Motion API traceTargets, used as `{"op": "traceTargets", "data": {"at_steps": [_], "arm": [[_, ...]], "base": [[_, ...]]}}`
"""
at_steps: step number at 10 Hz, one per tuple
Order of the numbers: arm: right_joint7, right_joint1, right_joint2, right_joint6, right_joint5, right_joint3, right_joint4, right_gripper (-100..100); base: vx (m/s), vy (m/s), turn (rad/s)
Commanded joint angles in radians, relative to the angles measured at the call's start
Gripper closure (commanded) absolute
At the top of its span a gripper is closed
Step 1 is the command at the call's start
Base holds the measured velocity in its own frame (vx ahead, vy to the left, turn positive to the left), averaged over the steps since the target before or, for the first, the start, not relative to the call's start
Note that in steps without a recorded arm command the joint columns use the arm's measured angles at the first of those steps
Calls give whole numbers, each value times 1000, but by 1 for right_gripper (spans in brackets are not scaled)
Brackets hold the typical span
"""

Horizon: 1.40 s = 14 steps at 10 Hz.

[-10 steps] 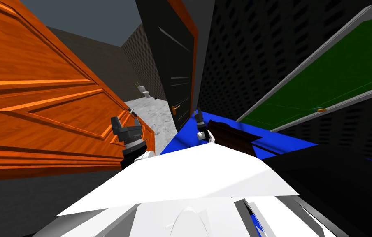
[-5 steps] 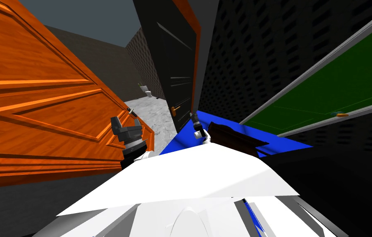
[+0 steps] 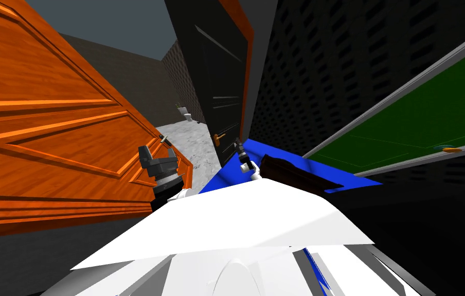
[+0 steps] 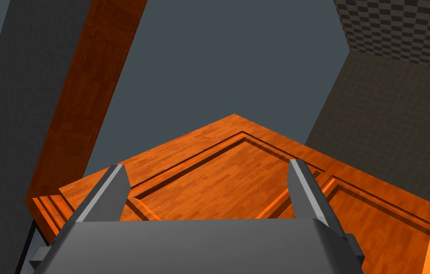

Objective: Push the door open

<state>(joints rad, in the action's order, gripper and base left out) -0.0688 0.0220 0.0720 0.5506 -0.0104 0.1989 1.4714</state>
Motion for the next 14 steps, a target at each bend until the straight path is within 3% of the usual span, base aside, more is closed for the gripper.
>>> {"op": "traceTargets", "data": {"at_steps": [1, 4, 5, 12, 13, 14], "arm": [[-12, 31, 0, -14, 0, 16, -46, -100], [-28, 92, -4, -25, 1, 46, -139, -100], [-28, 92, -4, -25, 1, 46, -147, -100], [-66, 227, -21, -49, 3, 112, -371, -100], [-66, 227, -21, -49, 3, 112, -371, -100], [-71, 246, -24, -52, 3, 122, -402, -100]], "base": [[78, -84, 79], [92, -92, 83], [56, -76, 20], [71, -83, 70], [55, -58, 28], [39, -58, 40]]}}
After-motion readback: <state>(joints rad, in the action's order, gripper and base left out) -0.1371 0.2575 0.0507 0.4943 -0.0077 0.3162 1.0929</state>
